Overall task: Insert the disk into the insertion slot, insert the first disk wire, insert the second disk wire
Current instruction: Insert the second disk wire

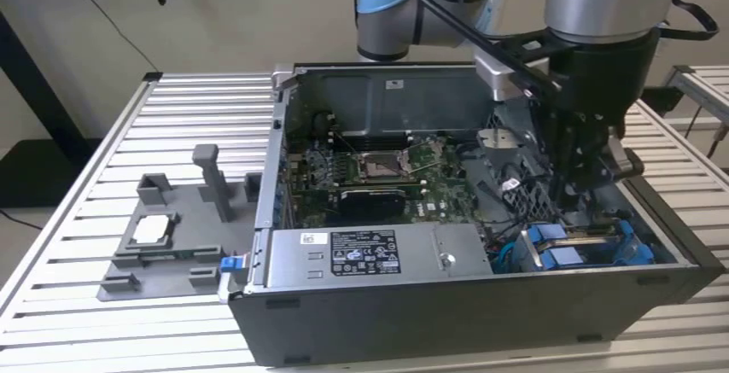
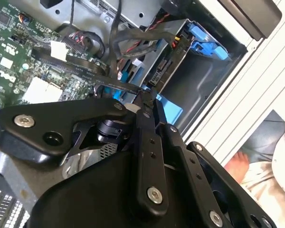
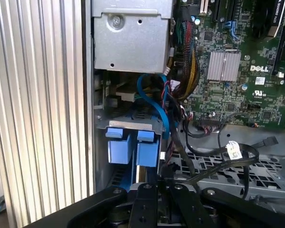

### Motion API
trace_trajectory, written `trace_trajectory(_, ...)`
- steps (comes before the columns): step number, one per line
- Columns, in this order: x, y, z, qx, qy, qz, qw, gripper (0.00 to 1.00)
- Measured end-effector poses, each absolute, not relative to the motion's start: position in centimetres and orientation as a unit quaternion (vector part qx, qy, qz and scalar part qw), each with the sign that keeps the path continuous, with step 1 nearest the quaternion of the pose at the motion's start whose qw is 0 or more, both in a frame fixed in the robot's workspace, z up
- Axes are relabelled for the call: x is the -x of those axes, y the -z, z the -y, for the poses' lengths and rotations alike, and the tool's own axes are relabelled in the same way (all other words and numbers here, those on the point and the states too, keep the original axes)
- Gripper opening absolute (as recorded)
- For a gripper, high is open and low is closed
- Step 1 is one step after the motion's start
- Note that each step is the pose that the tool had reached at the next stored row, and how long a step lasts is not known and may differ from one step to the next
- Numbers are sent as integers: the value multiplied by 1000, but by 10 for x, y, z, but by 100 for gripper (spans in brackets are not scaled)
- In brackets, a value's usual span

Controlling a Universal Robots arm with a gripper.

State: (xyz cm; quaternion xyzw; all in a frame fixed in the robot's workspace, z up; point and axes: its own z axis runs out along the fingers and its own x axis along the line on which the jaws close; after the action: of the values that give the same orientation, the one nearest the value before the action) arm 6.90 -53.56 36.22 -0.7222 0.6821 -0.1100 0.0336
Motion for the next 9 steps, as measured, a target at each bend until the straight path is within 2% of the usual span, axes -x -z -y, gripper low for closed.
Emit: trace_trajectory(9, -85, -360, 546, 723, 88, -684, 37, 16)
